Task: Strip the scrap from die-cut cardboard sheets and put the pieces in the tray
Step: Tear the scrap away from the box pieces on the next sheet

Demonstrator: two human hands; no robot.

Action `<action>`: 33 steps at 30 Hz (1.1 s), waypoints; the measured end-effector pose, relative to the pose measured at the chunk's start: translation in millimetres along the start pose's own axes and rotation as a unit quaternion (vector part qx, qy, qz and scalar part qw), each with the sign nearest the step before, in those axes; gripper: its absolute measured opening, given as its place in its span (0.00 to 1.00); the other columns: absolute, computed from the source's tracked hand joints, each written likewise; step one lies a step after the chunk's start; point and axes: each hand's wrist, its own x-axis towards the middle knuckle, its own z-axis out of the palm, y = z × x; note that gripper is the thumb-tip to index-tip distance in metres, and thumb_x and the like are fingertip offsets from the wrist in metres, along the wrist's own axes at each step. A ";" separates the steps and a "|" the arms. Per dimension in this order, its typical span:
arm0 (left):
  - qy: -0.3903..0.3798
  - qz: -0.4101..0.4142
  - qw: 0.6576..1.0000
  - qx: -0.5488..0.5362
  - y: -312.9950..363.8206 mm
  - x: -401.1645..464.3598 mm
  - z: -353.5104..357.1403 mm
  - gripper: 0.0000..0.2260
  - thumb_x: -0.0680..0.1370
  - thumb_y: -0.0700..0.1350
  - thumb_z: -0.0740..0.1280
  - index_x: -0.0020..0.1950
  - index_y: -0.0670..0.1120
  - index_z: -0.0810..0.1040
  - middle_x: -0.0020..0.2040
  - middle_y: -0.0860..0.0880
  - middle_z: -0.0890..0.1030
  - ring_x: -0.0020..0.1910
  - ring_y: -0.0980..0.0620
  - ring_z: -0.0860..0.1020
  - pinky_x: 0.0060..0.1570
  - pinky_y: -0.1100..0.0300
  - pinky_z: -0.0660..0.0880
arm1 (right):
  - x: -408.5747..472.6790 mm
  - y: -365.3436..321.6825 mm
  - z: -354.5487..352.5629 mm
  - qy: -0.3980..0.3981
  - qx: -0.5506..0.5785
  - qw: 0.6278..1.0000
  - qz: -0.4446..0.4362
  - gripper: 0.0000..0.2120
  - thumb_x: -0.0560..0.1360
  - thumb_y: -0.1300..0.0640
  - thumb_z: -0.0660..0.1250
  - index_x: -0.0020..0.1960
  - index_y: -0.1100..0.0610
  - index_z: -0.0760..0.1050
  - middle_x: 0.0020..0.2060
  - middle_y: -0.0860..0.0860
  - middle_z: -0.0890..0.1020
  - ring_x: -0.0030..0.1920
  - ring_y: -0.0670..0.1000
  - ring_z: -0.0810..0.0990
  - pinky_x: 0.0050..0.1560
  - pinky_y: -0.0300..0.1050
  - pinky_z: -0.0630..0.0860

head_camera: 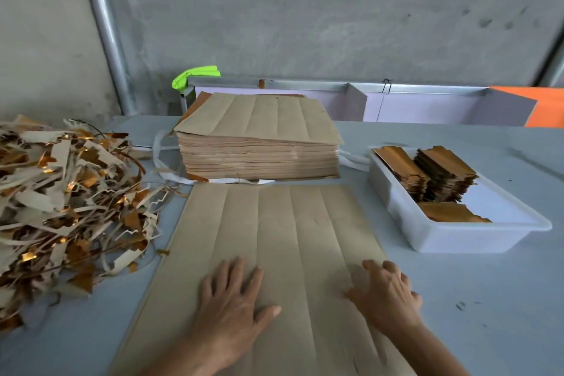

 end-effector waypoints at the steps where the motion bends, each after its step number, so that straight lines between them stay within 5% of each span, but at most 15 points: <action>1: -0.003 -0.001 1.000 0.004 1.8 -2.0 -2.5 0.35 0.75 0.70 0.41 0.78 0.56 0.47 0.78 0.47 0.42 0.77 0.45 0.43 0.72 0.46 0.47 | 0.4 0.1 -0.4 0.000 -0.001 1.000 0.003 0.28 0.73 0.40 0.65 0.71 0.46 0.63 0.67 0.50 0.65 0.69 0.55 0.64 0.64 0.52 0.65; 3: 0.010 0.010 1.000 0.027 5.1 -4.7 -14.0 0.34 0.74 0.68 0.44 0.74 0.53 0.65 0.75 0.40 0.60 0.73 0.38 0.61 0.66 0.41 0.63 | 1.5 0.7 -0.9 -0.008 -0.002 1.000 0.000 0.28 0.73 0.40 0.65 0.70 0.46 0.63 0.67 0.50 0.65 0.68 0.55 0.65 0.63 0.51 0.65; 5: 0.012 -0.001 1.000 0.013 6.6 -9.7 -21.2 0.31 0.71 0.65 0.49 0.57 0.50 0.83 0.59 0.40 0.80 0.55 0.38 0.80 0.46 0.43 0.78 | 4.0 2.8 -2.3 -0.020 0.014 1.000 -0.009 0.29 0.72 0.42 0.67 0.70 0.47 0.63 0.67 0.50 0.65 0.67 0.54 0.66 0.62 0.51 0.66; 9: 0.026 -0.004 0.999 0.045 8.0 -6.8 -23.2 0.40 0.68 0.68 0.40 0.69 0.52 0.73 0.71 0.40 0.68 0.68 0.37 0.69 0.61 0.41 0.70 | 10.3 8.6 -12.4 -0.017 0.023 1.000 0.000 0.28 0.74 0.44 0.65 0.71 0.48 0.62 0.66 0.51 0.65 0.67 0.54 0.64 0.62 0.51 0.67; 12: 0.000 0.007 1.000 0.024 9.1 -7.0 -15.5 0.36 0.77 0.65 0.41 0.49 0.49 0.86 0.51 0.41 0.84 0.46 0.40 0.83 0.37 0.46 0.80 | 12.0 11.7 -15.3 -0.045 0.022 0.999 0.003 0.25 0.75 0.46 0.64 0.70 0.49 0.63 0.66 0.51 0.66 0.66 0.55 0.66 0.61 0.50 0.67; 14: 0.040 0.010 0.999 0.011 8.4 -6.7 -12.3 0.39 0.79 0.63 0.36 0.47 0.48 0.86 0.48 0.42 0.84 0.44 0.41 0.84 0.34 0.46 0.79 | 13.3 14.8 -16.2 -0.048 0.058 0.997 -0.009 0.27 0.75 0.47 0.65 0.71 0.51 0.63 0.66 0.52 0.67 0.66 0.55 0.68 0.63 0.49 0.68; 16: 0.039 0.011 0.999 0.016 6.7 -5.5 -13.7 0.45 0.76 0.66 0.31 0.54 0.47 0.84 0.56 0.39 0.82 0.51 0.39 0.82 0.42 0.43 0.79 | 13.5 19.3 -21.5 -0.037 0.092 0.995 -0.019 0.28 0.75 0.49 0.67 0.71 0.53 0.64 0.65 0.54 0.69 0.64 0.54 0.71 0.63 0.48 0.69; 17: 0.009 0.001 1.000 0.013 7.0 -3.2 -16.5 0.51 0.70 0.70 0.24 0.64 0.47 0.78 0.65 0.38 0.75 0.62 0.38 0.76 0.53 0.41 0.75 | 13.5 21.6 -25.5 -0.028 0.104 0.994 -0.024 0.28 0.75 0.50 0.68 0.71 0.54 0.64 0.65 0.54 0.70 0.64 0.54 0.72 0.63 0.46 0.70; 19: -0.067 -0.014 0.998 0.008 6.4 1.3 -16.4 0.62 0.51 0.72 0.14 0.78 0.53 0.53 0.78 0.42 0.49 0.76 0.41 0.50 0.71 0.43 0.54 | 15.0 27.0 -33.4 -0.015 0.134 0.990 -0.032 0.28 0.74 0.52 0.69 0.71 0.56 0.65 0.66 0.55 0.72 0.65 0.53 0.72 0.63 0.46 0.69; 21: -0.083 -0.008 0.996 0.018 7.6 0.8 -14.8 0.63 0.45 0.72 0.14 0.78 0.54 0.44 0.78 0.47 0.42 0.76 0.45 0.42 0.72 0.47 0.47 | 16.7 30.8 -40.2 -0.020 0.181 0.983 -0.022 0.26 0.74 0.54 0.70 0.70 0.57 0.68 0.65 0.55 0.74 0.64 0.54 0.73 0.63 0.48 0.71; 27: 0.055 0.082 0.995 -0.028 42.4 5.0 -13.7 0.30 0.77 0.67 0.46 0.74 0.52 0.60 0.75 0.49 0.56 0.74 0.52 0.54 0.69 0.57 0.53 | 23.6 43.9 -55.7 -0.015 0.332 0.943 0.031 0.20 0.73 0.67 0.68 0.64 0.62 0.74 0.54 0.55 0.80 0.53 0.53 0.77 0.54 0.46 0.73; 29: 0.099 0.119 0.981 -0.116 66.1 7.5 -20.2 0.25 0.78 0.64 0.54 0.68 0.49 0.69 0.68 0.50 0.67 0.69 0.52 0.63 0.66 0.63 0.57 | 26.3 44.8 -62.7 -0.040 0.417 0.906 0.061 0.17 0.74 0.71 0.65 0.62 0.64 0.75 0.51 0.56 0.81 0.52 0.55 0.79 0.54 0.46 0.74; 33: 0.120 0.083 0.912 -0.383 113.7 13.7 -48.3 0.22 0.69 0.68 0.64 0.43 0.48 0.77 0.41 0.54 0.78 0.41 0.57 0.75 0.42 0.64 0.72 | 28.9 36.1 -69.3 -0.103 0.554 0.823 0.069 0.11 0.75 0.73 0.61 0.53 0.65 0.78 0.44 0.59 0.84 0.47 0.56 0.82 0.49 0.46 0.78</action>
